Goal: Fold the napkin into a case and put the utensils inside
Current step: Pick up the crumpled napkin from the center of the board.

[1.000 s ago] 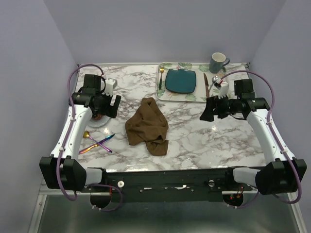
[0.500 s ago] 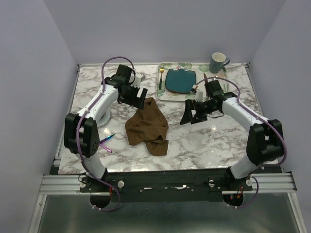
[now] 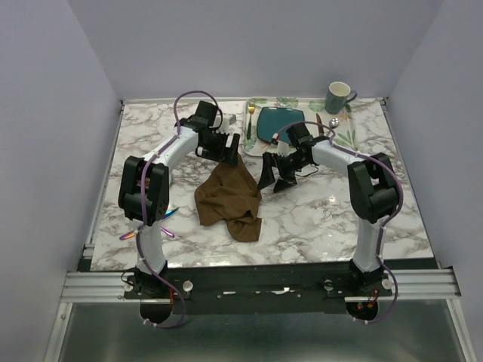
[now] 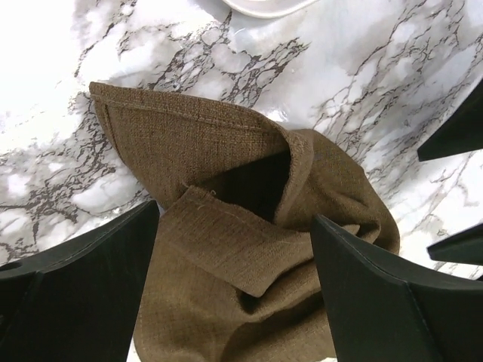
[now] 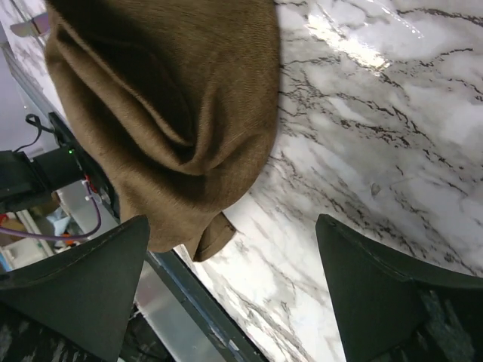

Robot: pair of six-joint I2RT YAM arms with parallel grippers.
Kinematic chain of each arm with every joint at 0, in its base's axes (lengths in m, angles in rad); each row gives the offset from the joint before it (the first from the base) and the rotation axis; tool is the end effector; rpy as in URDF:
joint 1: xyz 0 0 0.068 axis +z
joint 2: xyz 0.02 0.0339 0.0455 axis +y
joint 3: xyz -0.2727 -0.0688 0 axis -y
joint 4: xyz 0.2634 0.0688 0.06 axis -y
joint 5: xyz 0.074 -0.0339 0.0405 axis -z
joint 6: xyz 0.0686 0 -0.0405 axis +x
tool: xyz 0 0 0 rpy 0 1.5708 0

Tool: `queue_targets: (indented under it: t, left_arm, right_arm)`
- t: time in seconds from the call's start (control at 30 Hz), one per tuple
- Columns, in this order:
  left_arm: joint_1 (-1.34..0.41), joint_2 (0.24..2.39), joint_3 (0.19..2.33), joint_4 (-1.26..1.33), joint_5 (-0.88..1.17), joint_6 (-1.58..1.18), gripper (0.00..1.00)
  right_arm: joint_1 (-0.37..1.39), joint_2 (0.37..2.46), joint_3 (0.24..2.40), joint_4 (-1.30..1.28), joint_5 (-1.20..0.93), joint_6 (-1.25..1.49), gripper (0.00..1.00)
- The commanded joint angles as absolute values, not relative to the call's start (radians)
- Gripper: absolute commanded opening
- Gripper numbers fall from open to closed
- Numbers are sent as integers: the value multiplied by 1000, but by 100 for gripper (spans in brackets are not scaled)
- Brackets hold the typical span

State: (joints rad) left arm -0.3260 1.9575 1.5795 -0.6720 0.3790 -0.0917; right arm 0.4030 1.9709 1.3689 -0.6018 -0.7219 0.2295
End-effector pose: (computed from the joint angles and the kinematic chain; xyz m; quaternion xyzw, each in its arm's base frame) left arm 0.4261 -0.1708 0.2051 0.1591 0.9368 -0.2305 0.2096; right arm 0.3707 0.2073 0.1478 -0.1439 0.9108 0.3831 0.0543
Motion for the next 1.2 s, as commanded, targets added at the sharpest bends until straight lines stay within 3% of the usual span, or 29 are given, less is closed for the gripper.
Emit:
queue_targets:
  t: [0.0, 0.1, 0.27, 0.47, 0.5, 0.6, 1.17]
  left_arm:
    - [-328, 1980, 1574, -630, 439, -100, 88]
    - [-328, 1977, 1566, -634, 465, -98, 76]
    - [-328, 1941, 1531, -641, 482, -89, 49]
    - [-324, 1905, 1485, -689, 505, -54, 6]
    - [-322, 1901, 1482, -695, 506, -52, 0]
    - [-318, 1859, 1459, -704, 511, -40, 0]
    - [-296, 1497, 1347, -865, 471, 184, 0]
  right_arm:
    - [426, 2045, 1387, -581, -785, 273, 99]
    - [437, 2063, 1376, -565, -819, 297, 93]
    - [460, 2108, 1371, -531, -848, 331, 79]
    - [465, 2129, 1388, -531, -881, 337, 46]
    - [463, 2126, 1385, -531, -887, 334, 29]
    - [463, 2093, 1367, -532, -905, 324, 1]
    - [318, 1518, 1169, -728, -696, 102, 1]
